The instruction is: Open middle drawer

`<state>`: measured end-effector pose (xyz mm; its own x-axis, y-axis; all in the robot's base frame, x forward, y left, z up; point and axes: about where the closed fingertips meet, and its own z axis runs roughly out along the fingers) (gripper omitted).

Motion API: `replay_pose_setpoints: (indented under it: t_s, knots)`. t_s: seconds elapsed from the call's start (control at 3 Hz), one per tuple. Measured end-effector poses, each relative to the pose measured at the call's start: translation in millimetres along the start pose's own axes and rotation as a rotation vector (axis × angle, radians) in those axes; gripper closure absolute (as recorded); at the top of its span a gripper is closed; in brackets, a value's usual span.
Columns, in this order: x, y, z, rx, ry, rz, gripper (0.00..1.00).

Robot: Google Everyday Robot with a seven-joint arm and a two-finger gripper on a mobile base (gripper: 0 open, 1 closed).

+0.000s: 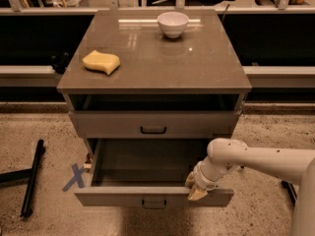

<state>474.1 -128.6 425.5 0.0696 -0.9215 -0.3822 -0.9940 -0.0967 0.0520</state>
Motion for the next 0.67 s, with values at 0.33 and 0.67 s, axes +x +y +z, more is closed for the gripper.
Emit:
replay_pose_setpoints:
  t_s: [0.33, 0.67]
  knots:
    - [-0.2, 1.1, 1.5, -0.003, -0.001, 0.000, 0.15]
    - [-0.3, 2.0, 2.8, -0.006, -0.001, 0.000, 0.00]
